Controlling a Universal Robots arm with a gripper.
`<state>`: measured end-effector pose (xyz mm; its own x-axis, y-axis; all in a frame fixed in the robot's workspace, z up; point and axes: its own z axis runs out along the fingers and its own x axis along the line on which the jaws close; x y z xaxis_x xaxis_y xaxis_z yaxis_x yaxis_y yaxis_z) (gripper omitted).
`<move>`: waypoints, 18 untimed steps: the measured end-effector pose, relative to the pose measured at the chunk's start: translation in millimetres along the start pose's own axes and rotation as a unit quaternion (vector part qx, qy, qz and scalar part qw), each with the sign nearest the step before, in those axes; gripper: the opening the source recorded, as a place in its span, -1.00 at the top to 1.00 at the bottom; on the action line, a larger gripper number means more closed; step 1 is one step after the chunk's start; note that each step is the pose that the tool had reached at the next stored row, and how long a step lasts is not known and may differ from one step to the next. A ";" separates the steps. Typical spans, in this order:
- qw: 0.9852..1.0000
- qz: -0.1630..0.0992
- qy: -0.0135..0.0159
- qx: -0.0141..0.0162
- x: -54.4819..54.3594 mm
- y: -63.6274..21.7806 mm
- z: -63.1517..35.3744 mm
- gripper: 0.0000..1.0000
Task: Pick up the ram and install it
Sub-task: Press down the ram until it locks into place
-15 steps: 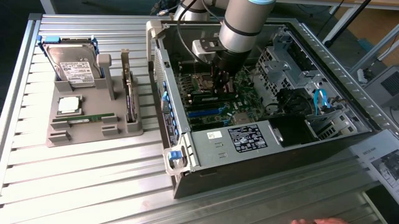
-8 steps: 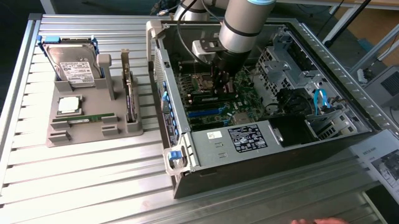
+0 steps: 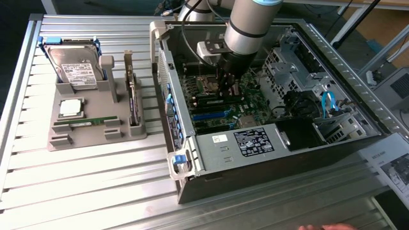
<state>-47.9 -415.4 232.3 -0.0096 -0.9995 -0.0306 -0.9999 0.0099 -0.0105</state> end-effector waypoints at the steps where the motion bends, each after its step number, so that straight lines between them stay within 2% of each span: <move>1: 1.000 0.000 0.000 0.000 0.0 0.0 0.1 0.80; 18: 1.000 0.000 0.000 0.000 0.1 0.0 1.2 0.80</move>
<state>-47.9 -415.4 231.1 -0.0096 -0.9995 -0.0306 -0.9999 0.0099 -0.0104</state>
